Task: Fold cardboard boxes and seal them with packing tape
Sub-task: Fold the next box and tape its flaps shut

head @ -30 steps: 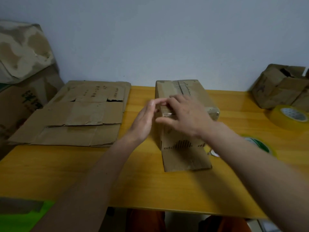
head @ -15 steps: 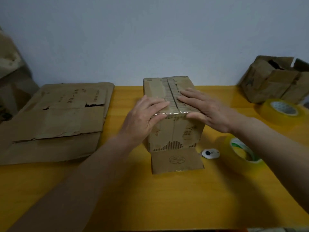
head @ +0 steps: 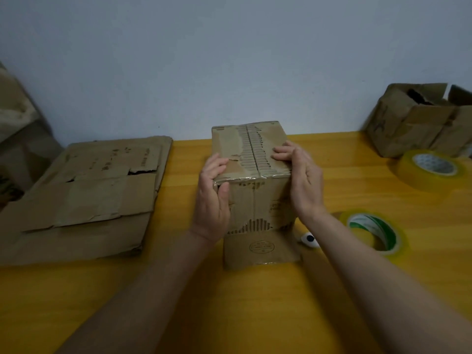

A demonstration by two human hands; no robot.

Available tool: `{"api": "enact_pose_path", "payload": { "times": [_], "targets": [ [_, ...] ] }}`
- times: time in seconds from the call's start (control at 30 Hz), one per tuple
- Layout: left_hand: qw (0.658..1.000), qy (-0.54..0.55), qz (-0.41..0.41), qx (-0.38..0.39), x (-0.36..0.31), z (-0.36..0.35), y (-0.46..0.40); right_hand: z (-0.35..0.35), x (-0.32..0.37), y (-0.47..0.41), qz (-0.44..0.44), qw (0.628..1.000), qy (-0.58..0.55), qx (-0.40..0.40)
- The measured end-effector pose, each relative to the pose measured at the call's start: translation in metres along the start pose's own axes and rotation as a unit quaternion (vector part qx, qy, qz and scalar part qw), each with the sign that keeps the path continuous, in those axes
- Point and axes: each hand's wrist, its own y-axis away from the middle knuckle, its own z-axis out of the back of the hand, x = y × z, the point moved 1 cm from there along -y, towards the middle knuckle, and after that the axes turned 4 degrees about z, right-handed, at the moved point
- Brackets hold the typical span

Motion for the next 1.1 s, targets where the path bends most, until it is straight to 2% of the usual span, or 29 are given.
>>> {"api": "enact_pose_path", "payload": {
  "times": [0.1,0.17,0.2,0.27,0.33,0.4,0.47,0.57,0.63,0.73,0.83,1.0,1.1],
  "targets": [
    [0.997,-0.010,0.059,0.043,0.000,0.009,0.005,0.005,0.010,0.005,-0.058,0.996,0.034,0.064],
    [0.990,-0.060,0.101,0.072,-0.001,0.022,0.005,0.011,0.016,0.009,-0.079,0.989,0.048,0.117],
    [0.985,-0.093,0.126,0.065,-0.004,0.028,0.004,0.015,0.018,0.013,-0.088,0.987,0.029,0.133],
    [0.978,-0.142,0.151,0.004,-0.020,0.035,0.000,0.023,0.020,0.022,-0.116,0.985,-0.021,0.128],
    [0.974,-0.192,0.104,-0.055,-0.048,0.031,-0.005,0.033,0.018,0.031,-0.117,0.984,0.052,0.125],
    [0.972,-0.227,0.044,-0.041,-0.072,0.015,-0.012,0.044,0.011,0.041,-0.107,0.949,0.226,0.195],
    [0.966,-0.254,0.027,0.031,-0.090,-0.003,-0.021,0.050,0.003,0.056,-0.100,0.885,0.348,0.293],
    [0.924,-0.344,0.079,0.147,-0.095,-0.030,-0.030,0.052,0.002,0.081,-0.077,0.829,0.374,0.409],
    [0.883,-0.426,0.084,0.178,-0.092,-0.043,-0.031,0.054,0.000,0.092,-0.014,0.803,0.392,0.448],
    [0.868,-0.467,0.075,0.151,-0.089,-0.051,-0.033,0.068,-0.002,0.096,0.043,0.798,0.403,0.446],
    [0.888,-0.433,0.049,0.146,-0.094,-0.050,-0.033,0.085,0.000,0.093,0.056,0.778,0.429,0.456],
    [0.920,-0.341,0.010,0.195,-0.099,-0.030,-0.031,0.096,-0.008,0.087,0.055,0.741,0.500,0.445],
    [0.924,-0.326,0.000,0.202,-0.092,-0.010,-0.028,0.098,-0.014,0.078,-0.003,0.773,0.474,0.422]
  ]
}}
